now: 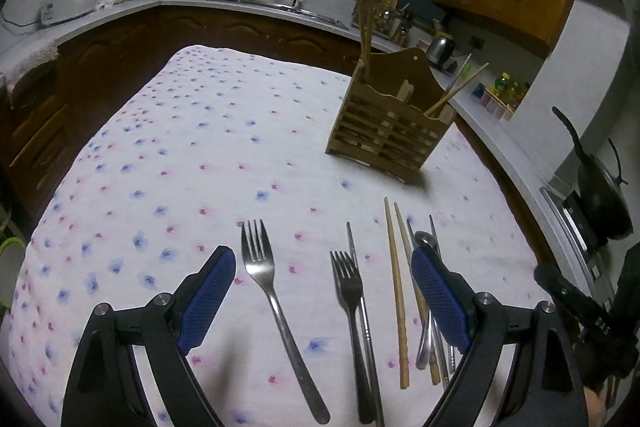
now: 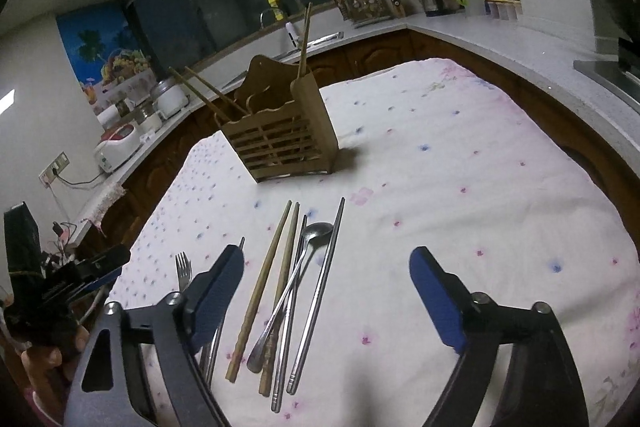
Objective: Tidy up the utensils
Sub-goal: 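Withdraw both open tools from the holder back over the remaining utensils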
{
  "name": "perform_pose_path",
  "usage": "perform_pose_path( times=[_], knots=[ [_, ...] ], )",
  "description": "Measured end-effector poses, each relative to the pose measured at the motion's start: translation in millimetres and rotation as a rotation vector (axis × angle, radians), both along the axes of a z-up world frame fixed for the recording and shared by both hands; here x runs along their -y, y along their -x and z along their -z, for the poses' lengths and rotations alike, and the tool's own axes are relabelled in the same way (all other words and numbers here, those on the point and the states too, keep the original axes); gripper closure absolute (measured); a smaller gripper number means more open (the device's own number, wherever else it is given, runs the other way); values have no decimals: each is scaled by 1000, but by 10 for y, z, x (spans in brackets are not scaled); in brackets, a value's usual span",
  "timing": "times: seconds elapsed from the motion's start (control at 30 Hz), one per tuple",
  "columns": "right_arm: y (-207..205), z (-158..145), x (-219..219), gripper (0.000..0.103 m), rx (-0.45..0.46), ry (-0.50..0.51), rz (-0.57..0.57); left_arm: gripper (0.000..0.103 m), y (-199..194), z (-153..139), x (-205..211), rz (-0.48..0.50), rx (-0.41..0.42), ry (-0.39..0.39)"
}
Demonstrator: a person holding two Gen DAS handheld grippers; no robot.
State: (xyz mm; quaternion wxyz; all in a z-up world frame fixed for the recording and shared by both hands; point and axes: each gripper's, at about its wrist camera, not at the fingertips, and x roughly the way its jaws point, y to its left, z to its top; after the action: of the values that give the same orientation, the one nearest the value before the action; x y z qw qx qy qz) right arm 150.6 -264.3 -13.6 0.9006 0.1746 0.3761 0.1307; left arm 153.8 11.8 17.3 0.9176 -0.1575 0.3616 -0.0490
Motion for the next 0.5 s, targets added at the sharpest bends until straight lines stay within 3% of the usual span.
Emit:
perform_pose_path(
  times=[0.3,0.5],
  knots=[
    [-125,53,-14,32,-27,10,1,16,-168,20,139,28,-19,-29],
    [-267,140,-27,48,-72,1,-15,31,-365,75,328,89,-59,-55]
  ],
)
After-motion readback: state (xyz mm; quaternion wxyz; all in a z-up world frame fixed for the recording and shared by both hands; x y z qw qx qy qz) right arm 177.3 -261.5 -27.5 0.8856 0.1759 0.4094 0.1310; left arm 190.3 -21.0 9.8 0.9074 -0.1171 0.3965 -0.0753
